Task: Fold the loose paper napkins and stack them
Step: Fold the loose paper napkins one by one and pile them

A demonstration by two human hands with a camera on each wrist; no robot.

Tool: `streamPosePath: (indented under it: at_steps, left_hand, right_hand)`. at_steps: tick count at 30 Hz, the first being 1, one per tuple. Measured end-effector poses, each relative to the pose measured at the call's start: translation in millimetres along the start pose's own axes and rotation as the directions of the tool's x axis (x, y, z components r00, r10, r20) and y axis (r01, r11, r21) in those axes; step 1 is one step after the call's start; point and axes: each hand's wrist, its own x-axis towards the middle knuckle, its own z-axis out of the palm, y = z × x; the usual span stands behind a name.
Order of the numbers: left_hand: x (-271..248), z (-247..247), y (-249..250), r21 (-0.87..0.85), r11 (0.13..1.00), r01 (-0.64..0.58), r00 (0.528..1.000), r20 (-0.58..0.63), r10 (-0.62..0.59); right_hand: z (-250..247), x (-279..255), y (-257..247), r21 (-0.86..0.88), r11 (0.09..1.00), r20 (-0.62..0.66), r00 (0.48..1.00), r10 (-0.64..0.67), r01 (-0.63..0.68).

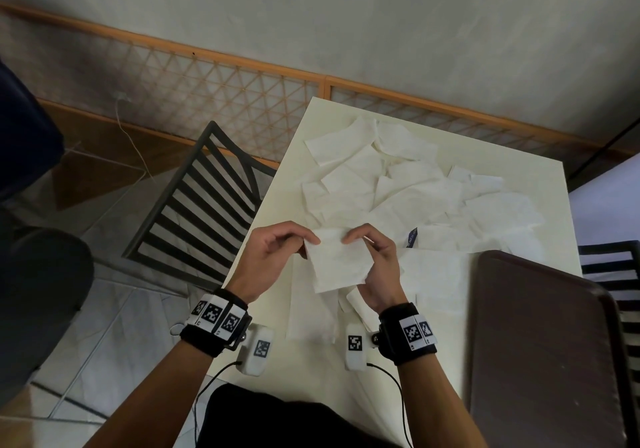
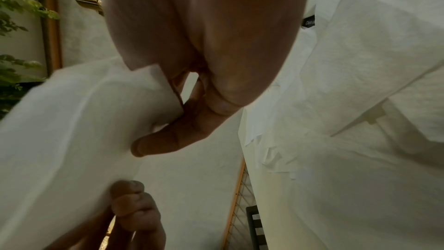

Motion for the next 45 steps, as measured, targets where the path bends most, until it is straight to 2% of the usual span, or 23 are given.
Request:
streamPosePath:
  at_steps: [3, 4, 6, 8, 9, 10, 13, 17, 19, 21, 23, 25, 28, 31, 32, 33, 35, 39, 42, 45]
  left_hand:
    - [-5.3, -4.7, -0.5, 0.044, 0.998, -0.037, 0.999, 0.022, 0.036]
    - [-7.4, -6.4, -0.6, 0.073, 0.996, -0.056, 0.998, 0.041, 0.053]
    - [-11.1, -8.8, -0.1, 0.154, 0.982, -0.106, 0.991, 0.098, 0.092]
    - [-13.4, -10.4, -0.2, 0.199, 0.969, -0.148, 0.982, 0.149, 0.120]
    - [-14.2, -11.2, -0.1, 0.207, 0.965, -0.164, 0.979, 0.155, 0.133]
    - [-14.9, -12.5, 0.1, 0.208, 0.963, -0.170, 0.979, 0.146, 0.142]
    - [-20.0, -19.2, 1.0, 0.198, 0.969, -0.148, 0.989, 0.049, 0.142]
    - [-33.4, -33.5, -7.5, 0.220, 0.975, -0.018, 0.985, -0.165, 0.055]
    - [-37.2, -41.9, -19.2, 0.219, 0.974, 0.062, 0.967, -0.256, -0.003]
    - [-37.7, -48.6, -37.0, 0.297, 0.943, 0.150, 0.955, -0.289, -0.061]
    - [-36.2, -54.1, -59.8, 0.425, 0.869, 0.252, 0.944, -0.308, -0.123]
    - [-34.2, -59.7, -82.3, 0.537, 0.773, 0.338, 0.935, -0.282, -0.213]
    - [-34.6, -64.9, -109.7, 0.685, 0.623, 0.376, 0.923, -0.216, -0.320]
    - [-38.1, -64.1, -114.5, 0.777, 0.520, 0.355, 0.929, -0.229, -0.291]
    - [-38.9, -62.7, -112.5, 0.814, 0.473, 0.337, 0.935, -0.230, -0.271]
    - [-39.3, -61.2, -109.9, 0.838, 0.441, 0.320, 0.940, -0.225, -0.255]
    - [-38.0, -56.3, -105.2, 0.842, 0.458, 0.286, 0.953, -0.199, -0.229]
    - [-20.3, -35.1, -96.6, 0.745, 0.638, 0.195, 0.980, -0.118, -0.161]
    - [-1.0, -14.3, -90.9, 0.607, 0.776, 0.170, 0.985, -0.070, -0.161]
    - [12.9, 2.7, -88.4, 0.512, 0.847, 0.143, 0.990, -0.084, -0.116]
  right_hand:
    - [2.4, -4.3, -11.0, 0.008, 0.997, 0.002, 0.997, 0.075, -0.075]
    - [3.8, -6.2, -16.8, -0.032, 0.998, 0.013, 0.998, 0.061, -0.061]
    - [9.7, -7.6, -24.7, -0.288, 0.955, 0.081, 0.996, -0.044, 0.066]
    - [23.0, -7.1, -26.4, -0.615, 0.738, 0.279, 0.952, -0.127, 0.279]
    - [31.2, -5.4, -24.2, -0.693, 0.624, 0.368, 0.921, -0.123, 0.361]
    - [39.2, -3.9, -21.6, -0.721, 0.562, 0.415, 0.902, -0.119, 0.406]
    - [54.1, 0.4, -11.9, -0.724, 0.577, 0.388, 0.914, -0.113, 0.379]
    - [54.9, 3.3, 6.8, -0.701, 0.683, 0.261, 0.965, -0.023, 0.206]
    - [56.7, 9.8, 21.1, -0.719, 0.677, 0.197, 0.980, -0.014, 0.154]
    - [59.7, 18.5, 39.7, -0.768, 0.631, 0.168, 0.985, 0.030, 0.112]
    - [61.3, 27.0, 61.4, -0.834, 0.547, 0.172, 0.977, 0.127, 0.076]
    - [60.5, 34.6, 74.5, -0.917, 0.391, 0.164, 0.971, 0.172, 0.086]
    - [51.5, 42.9, 69.2, -0.978, 0.175, 0.131, 0.988, 0.085, 0.115]
    - [32.1, 50.0, 66.6, -0.979, -0.103, 0.167, 0.982, 0.093, 0.176]
    - [26.5, 51.3, 66.5, -0.971, -0.162, 0.159, 0.982, 0.101, 0.174]
    - [21.6, 52.7, 67.3, -0.970, -0.177, 0.151, 0.983, 0.107, 0.169]
    - [14.8, 53.9, 68.7, -0.978, -0.141, 0.143, 0.986, 0.089, 0.154]
    - [7.8, 47.3, 66.0, -0.988, 0.062, 0.142, 0.990, -0.004, 0.142]
    - [3.9, 36.6, 63.5, -0.971, 0.205, 0.114, 0.992, -0.048, 0.122]
    - [-1.0, 27.6, 55.8, -0.952, 0.297, 0.057, 0.995, -0.076, 0.077]
